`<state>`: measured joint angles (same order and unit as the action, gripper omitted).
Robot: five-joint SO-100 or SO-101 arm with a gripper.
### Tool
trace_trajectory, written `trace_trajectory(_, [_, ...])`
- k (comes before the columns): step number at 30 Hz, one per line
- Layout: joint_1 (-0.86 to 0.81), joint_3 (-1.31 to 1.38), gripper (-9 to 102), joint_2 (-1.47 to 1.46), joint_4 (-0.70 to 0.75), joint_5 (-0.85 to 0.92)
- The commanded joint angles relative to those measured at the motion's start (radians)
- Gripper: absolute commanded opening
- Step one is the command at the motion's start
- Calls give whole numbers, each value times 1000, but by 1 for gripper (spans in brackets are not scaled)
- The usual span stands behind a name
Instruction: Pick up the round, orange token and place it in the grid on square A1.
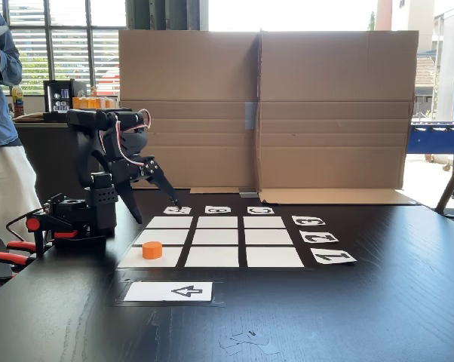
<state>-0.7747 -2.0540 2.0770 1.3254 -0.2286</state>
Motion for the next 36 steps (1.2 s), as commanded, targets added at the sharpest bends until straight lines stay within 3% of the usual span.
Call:
trace_trajectory(1, [-80, 52, 36, 86, 9, 2])
trace_trajectory(8, [-298, -15, 35, 259, -21, 67])
trace_trajectory(15, [-561, -201, 33, 446, -210, 138])
trace_trajectory(20, [-683, -298, 28, 540, -259, 187])
trace_trajectory(25, [-744, -403, 23, 650, -318, 189])
trace_trajectory(36, [-756, -695, 21, 910, -302, 198])
